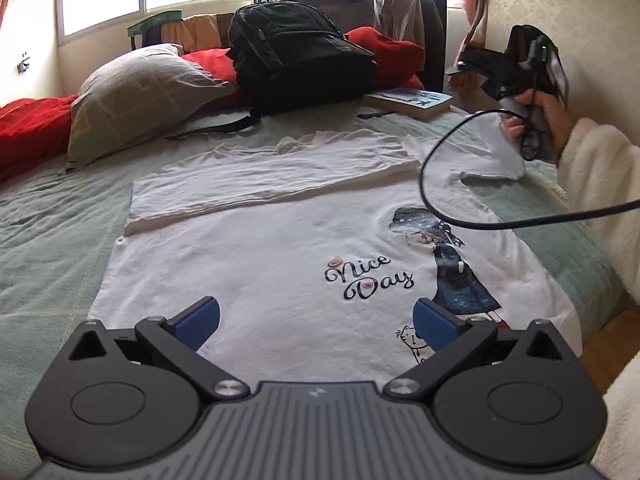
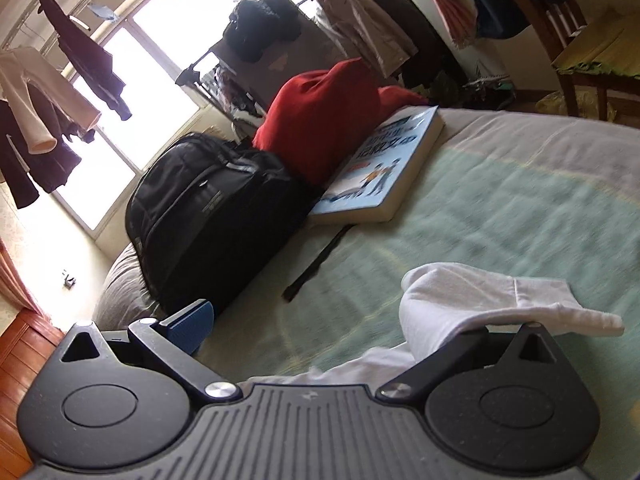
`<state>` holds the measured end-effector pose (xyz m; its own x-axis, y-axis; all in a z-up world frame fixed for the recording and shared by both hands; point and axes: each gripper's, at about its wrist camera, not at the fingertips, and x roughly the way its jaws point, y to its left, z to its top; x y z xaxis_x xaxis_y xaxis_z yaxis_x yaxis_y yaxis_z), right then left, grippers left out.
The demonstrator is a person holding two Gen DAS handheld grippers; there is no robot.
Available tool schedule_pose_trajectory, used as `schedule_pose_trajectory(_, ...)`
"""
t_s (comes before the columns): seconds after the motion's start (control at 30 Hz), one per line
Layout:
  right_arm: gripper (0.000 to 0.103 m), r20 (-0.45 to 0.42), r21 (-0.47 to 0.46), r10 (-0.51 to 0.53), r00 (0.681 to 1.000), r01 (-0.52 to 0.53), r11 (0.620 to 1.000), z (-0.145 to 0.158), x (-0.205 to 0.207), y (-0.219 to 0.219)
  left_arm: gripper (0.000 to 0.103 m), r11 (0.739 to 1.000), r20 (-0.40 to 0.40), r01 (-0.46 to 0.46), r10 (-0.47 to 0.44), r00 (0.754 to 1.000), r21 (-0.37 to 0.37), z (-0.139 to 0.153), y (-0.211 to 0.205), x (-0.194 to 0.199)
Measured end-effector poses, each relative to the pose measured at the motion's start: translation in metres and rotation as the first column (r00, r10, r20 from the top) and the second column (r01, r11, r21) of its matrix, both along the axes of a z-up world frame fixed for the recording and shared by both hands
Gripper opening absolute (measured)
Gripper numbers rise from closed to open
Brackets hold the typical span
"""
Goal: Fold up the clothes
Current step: 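Carry the held sleeve with the right gripper across the shirt body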
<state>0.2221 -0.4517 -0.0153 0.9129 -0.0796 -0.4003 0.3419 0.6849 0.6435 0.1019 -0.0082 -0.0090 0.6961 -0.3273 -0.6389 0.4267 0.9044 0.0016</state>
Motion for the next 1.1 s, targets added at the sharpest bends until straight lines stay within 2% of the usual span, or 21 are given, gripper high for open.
schedule_pose_trajectory(0.43, 0.103, 0.001, -0.029, 0.135, 0.991, -0.135, 0.990, 0.013, 0.045, 0.069, 0.102, 0.999, -0.082, 0.034, -0.035, 0.996, -0.016, -0.010, 0.017, -0.001)
schedule_pose_trajectory(0.6, 0.103, 0.015, -0.032, 0.171, 0.985, -0.171, 0.985, 0.018, 0.055, 0.091, 0.102, 1.000, -0.083, 0.022, -0.021, 0.996, 0.009, -0.011, 0.019, -0.002)
schedule_pose_trajectory(0.77, 0.103, 0.027, -0.039, 0.218, 0.976, -0.217, 0.975, 0.020, 0.064, 0.112, 0.102, 0.999, -0.082, 0.039, -0.040, 0.996, -0.012, -0.008, 0.020, -0.007)
schedule_pose_trajectory(1.1, 0.103, 0.029, -0.029, 0.314, 0.949, -0.313, 0.949, 0.018, 0.081, 0.155, 0.102, 1.000, -0.122, 0.001, 0.001, 0.992, 0.022, -0.019, 0.022, -0.007)
